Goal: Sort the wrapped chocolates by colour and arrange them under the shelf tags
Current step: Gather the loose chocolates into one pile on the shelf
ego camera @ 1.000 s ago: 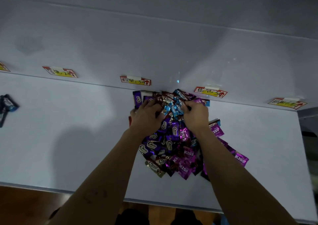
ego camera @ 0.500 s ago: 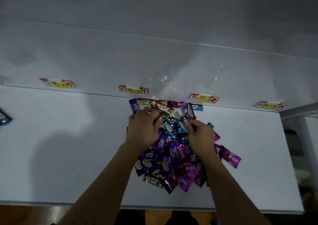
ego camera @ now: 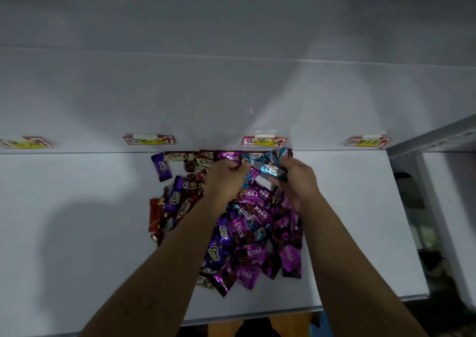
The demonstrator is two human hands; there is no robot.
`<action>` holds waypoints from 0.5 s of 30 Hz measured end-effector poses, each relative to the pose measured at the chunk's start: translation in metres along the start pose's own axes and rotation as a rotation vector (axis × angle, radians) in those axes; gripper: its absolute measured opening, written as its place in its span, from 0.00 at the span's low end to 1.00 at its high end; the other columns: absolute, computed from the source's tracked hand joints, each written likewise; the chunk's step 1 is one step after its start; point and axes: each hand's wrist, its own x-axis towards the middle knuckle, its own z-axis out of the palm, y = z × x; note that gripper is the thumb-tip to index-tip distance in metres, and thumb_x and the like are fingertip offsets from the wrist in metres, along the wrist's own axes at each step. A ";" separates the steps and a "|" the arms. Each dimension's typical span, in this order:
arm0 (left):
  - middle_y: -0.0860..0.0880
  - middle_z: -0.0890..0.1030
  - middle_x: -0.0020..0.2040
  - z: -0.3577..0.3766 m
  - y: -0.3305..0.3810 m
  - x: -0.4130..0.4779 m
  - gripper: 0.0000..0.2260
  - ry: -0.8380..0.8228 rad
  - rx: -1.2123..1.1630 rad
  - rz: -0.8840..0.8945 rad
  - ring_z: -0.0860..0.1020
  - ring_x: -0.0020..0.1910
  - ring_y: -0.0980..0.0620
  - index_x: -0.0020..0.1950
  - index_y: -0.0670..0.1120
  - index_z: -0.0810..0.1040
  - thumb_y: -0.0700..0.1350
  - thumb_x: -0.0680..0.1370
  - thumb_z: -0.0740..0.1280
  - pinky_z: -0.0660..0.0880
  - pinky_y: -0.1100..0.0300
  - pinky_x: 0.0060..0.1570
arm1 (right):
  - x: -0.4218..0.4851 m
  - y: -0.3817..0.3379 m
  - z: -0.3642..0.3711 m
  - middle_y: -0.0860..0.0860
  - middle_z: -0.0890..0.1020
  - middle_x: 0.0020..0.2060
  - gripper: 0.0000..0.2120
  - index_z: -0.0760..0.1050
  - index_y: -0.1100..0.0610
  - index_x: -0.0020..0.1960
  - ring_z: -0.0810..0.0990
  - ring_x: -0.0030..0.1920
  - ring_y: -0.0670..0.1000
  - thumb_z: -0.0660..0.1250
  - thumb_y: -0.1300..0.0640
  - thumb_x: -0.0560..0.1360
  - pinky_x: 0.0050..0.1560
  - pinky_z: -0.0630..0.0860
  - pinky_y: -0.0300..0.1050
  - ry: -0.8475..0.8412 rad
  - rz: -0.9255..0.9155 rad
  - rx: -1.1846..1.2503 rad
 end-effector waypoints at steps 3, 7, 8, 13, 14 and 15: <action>0.44 0.82 0.41 0.015 0.006 0.004 0.07 0.016 -0.133 -0.086 0.83 0.32 0.51 0.41 0.48 0.75 0.46 0.79 0.67 0.76 0.57 0.30 | 0.006 -0.003 -0.001 0.58 0.81 0.56 0.13 0.74 0.61 0.63 0.82 0.55 0.57 0.62 0.58 0.80 0.58 0.78 0.56 -0.133 0.016 0.048; 0.41 0.83 0.43 0.033 0.008 0.008 0.07 0.032 -0.257 -0.177 0.84 0.34 0.48 0.45 0.43 0.75 0.44 0.77 0.70 0.80 0.56 0.31 | 0.007 -0.004 -0.022 0.56 0.81 0.55 0.11 0.75 0.54 0.62 0.81 0.55 0.58 0.61 0.55 0.81 0.58 0.79 0.52 -0.186 0.056 -0.005; 0.41 0.83 0.43 0.037 0.009 0.009 0.07 0.040 -0.291 -0.197 0.84 0.35 0.47 0.46 0.42 0.76 0.45 0.77 0.70 0.80 0.57 0.31 | 0.008 -0.004 -0.027 0.56 0.81 0.56 0.13 0.74 0.54 0.63 0.81 0.56 0.59 0.61 0.53 0.81 0.58 0.79 0.51 -0.199 0.073 -0.019; 0.43 0.80 0.43 0.063 0.019 0.016 0.08 0.093 -0.413 -0.228 0.79 0.38 0.49 0.48 0.40 0.78 0.44 0.79 0.66 0.78 0.58 0.34 | 0.016 -0.008 -0.048 0.57 0.79 0.60 0.16 0.72 0.53 0.68 0.80 0.57 0.60 0.61 0.53 0.81 0.59 0.78 0.55 -0.261 0.081 -0.043; 0.44 0.80 0.46 0.068 0.019 0.013 0.06 0.080 -0.388 -0.207 0.79 0.43 0.48 0.50 0.41 0.78 0.43 0.80 0.65 0.79 0.57 0.39 | 0.017 -0.009 -0.051 0.55 0.79 0.59 0.16 0.71 0.52 0.69 0.81 0.56 0.57 0.61 0.54 0.81 0.59 0.78 0.54 -0.267 0.060 -0.085; 0.43 0.80 0.48 0.070 0.019 0.008 0.06 0.051 -0.339 -0.182 0.79 0.47 0.47 0.52 0.41 0.78 0.42 0.80 0.64 0.80 0.55 0.43 | 0.017 -0.010 -0.054 0.53 0.80 0.58 0.16 0.72 0.52 0.68 0.82 0.54 0.55 0.61 0.56 0.81 0.58 0.79 0.53 -0.269 0.035 -0.155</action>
